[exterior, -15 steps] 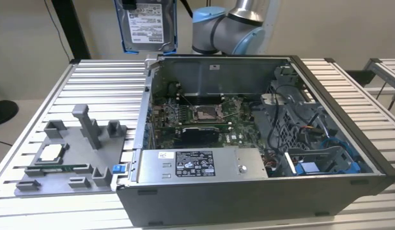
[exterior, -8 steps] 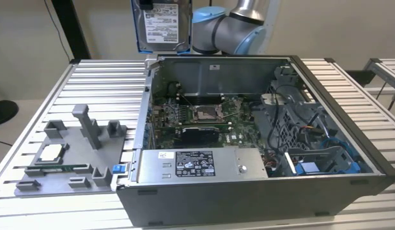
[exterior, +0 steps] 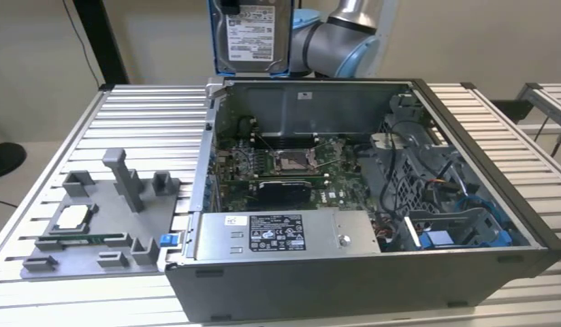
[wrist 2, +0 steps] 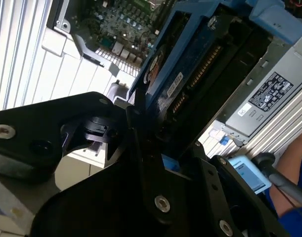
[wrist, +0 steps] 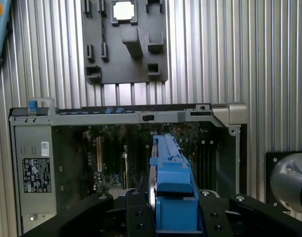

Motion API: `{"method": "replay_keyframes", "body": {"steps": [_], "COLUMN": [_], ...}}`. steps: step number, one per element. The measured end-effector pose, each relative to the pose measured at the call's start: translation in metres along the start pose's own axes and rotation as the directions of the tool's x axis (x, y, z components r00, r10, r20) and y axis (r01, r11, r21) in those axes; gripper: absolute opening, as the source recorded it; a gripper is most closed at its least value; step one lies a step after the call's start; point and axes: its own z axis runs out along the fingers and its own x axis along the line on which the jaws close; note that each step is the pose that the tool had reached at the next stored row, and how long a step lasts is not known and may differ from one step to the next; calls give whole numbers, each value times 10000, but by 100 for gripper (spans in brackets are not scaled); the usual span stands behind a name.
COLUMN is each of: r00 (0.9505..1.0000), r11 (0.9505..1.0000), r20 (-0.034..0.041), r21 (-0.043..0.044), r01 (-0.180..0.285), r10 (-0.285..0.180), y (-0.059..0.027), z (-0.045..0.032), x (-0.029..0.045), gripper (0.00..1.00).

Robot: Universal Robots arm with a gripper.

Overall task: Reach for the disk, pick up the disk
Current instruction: 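Pick up the disk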

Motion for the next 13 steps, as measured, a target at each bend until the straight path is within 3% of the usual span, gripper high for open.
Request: {"method": "replay_keyframes", "body": {"steps": [13], "r00": [10000], "r11": [10000], "r20": [0], "r21": [0], "r01": [-1], "r10": [1], "y": [-450], "z": [-5], "x": [-27], "gripper": [0]}}
